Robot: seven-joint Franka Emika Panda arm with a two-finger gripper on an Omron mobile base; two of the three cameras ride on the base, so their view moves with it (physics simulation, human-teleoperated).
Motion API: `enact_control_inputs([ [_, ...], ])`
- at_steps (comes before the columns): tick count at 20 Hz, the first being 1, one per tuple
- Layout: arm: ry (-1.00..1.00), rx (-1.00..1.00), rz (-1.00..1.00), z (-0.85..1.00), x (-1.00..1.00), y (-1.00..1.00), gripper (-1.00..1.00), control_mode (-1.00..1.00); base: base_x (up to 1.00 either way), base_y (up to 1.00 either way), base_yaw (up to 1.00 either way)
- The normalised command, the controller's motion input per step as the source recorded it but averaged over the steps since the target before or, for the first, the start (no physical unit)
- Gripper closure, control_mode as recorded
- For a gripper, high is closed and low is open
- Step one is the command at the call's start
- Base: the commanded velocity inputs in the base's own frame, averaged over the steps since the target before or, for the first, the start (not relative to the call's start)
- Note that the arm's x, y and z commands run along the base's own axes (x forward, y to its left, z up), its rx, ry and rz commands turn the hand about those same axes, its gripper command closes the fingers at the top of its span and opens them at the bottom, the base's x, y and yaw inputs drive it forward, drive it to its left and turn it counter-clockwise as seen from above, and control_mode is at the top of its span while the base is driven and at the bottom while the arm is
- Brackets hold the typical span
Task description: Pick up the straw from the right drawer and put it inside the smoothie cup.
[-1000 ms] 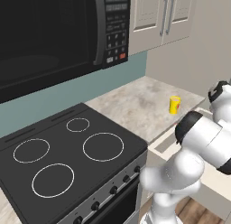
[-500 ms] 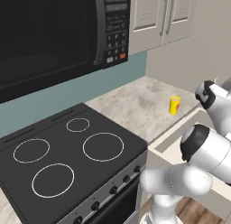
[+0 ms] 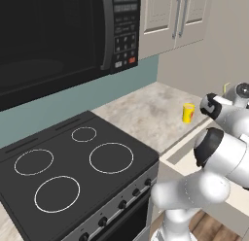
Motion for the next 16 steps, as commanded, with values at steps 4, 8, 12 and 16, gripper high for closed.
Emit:
enact_control_inputs([
  [4, 0.0, 0.0, -0.01, 0.29, 0.15, 0.0, 1.0, -1.0, 0.0, 0.0, 0.0],
  [8, 0.0, 0.0, 0.0, 0.0, 0.15, 0.03, 1.0, -1.0, 0.0, 0.0, 0.0],
  [12, 0.0, 0.0, 0.0, 0.0, 0.0, 0.04, 1.0, -1.0, 0.0, 0.0, 0.0],
  [16, -0.02, 0.0, 0.0, 0.0, 0.0, 0.0, 1.0, -1.0, 0.0, 0.0, 0.0],
])
